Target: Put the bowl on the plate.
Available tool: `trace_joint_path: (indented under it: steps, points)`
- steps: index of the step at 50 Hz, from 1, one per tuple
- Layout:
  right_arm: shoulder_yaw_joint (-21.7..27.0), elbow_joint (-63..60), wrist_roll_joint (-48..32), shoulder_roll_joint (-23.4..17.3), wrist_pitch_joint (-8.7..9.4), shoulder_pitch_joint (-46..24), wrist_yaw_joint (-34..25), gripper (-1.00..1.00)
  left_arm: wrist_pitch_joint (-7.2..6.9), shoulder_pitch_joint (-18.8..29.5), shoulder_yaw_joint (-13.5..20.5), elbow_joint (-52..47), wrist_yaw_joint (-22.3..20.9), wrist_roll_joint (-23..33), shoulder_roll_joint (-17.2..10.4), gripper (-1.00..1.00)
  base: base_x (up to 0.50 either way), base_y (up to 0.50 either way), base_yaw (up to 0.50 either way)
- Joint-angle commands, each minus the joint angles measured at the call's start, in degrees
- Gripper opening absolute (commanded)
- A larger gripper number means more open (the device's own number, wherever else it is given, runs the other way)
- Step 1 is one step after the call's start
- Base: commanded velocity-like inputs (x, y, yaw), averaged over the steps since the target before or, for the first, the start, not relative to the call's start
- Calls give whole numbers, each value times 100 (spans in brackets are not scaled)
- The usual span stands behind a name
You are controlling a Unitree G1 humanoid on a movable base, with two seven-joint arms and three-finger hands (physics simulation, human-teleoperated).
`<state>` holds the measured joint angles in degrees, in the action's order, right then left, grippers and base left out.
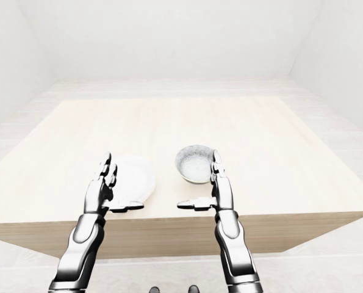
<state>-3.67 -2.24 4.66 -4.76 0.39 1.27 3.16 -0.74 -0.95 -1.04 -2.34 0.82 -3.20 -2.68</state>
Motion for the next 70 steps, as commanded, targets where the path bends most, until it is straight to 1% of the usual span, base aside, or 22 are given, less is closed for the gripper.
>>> trace_joint_path:
  steps: [1, 2, 7, 8, 9, 12, 14, 16, 21, 25, 29, 30, 33, 43, 49, 57, 63, 70]
  points:
    - [-91, -654, 177, -332, 152, 365, 132, 100, -42, -334, -72, -474, 38, -145, -184, 100, 0, 0, 0]
    - [-18, -675, 97, -240, 181, 374, 42, 100, -59, -339, -32, -489, -10, -102, -135, 100, 0, 0, 0]
    - [301, -1327, -103, 27, 461, 625, -285, 100, -311, -551, 43, -1019, -146, 80, 36, 100, 0, 0, 0]
    - [344, -1414, -116, 65, 461, 655, -350, 100, -386, -592, 55, -1143, -177, 89, 55, 100, 0, 0, 0]
    - [382, -1470, -145, 102, 461, 672, -394, 100, -426, -625, 75, -1283, -215, 79, 69, 100, 0, 0, 0]
    - [477, -1648, -205, 193, 461, 714, -499, 100, -426, -699, 135, -1718, -268, 113, 87, 100, 0, 0, 0]
    - [508, -1694, -224, 223, 461, 724, -538, 100, -426, -702, 170, -1809, -276, 147, 93, 100, 0, 0, 0]
    - [551, -1796, -238, 257, 461, 744, -602, 100, -426, -675, 259, -1983, -346, 149, 56, 100, 0, 0, 0]
    - [605, -2008, -276, 325, 461, 775, -719, 100, -426, -683, 470, -2314, -472, 99, 72, 100, 0, 0, 0]
    - [656, -2037, -283, 381, 461, 674, -707, 100, -426, -681, 596, -2422, -524, 92, 104, 100, 0, 0, 0]
    - [647, -2052, -279, 399, 461, 682, -753, 100, -426, -651, 662, -2353, -577, 74, 125, 100, 0, 0, 0]
    - [617, -2022, -418, 406, 461, 659, -659, 100, -426, -625, 684, -2391, -575, 66, 127, 100, 0, 0, 0]
    - [639, -1999, -397, 420, 461, 656, -664, 100, -426, -626, 721, -2360, -609, 34, 145, 100, 0, 0, 0]
    - [664, -2037, -361, 416, 461, 660, -732, 100, -426, -652, 789, -2367, -668, 8, 159, 100, 0, 36, 0]
    - [653, -1985, -371, 424, 461, 642, -737, 100, -426, -468, 856, -2022, -631, 29, 134, 100, 0, 50, 0]
    - [643, -1967, -388, 415, 461, 650, -751, 100, -426, -521, 891, -2145, -638, -39, 134, 100, 0, 50, 0]
    - [652, -1963, -441, 420, 461, 681, -723, 100, -426, -555, 832, -2060, -679, 28, 129, 100, 0, 50, 0]
    - [705, -1953, -344, 411, 461, 683, -790, 100, -426, -521, 796, -1953, -678, 86, 128, 100, 0, 7, 0]
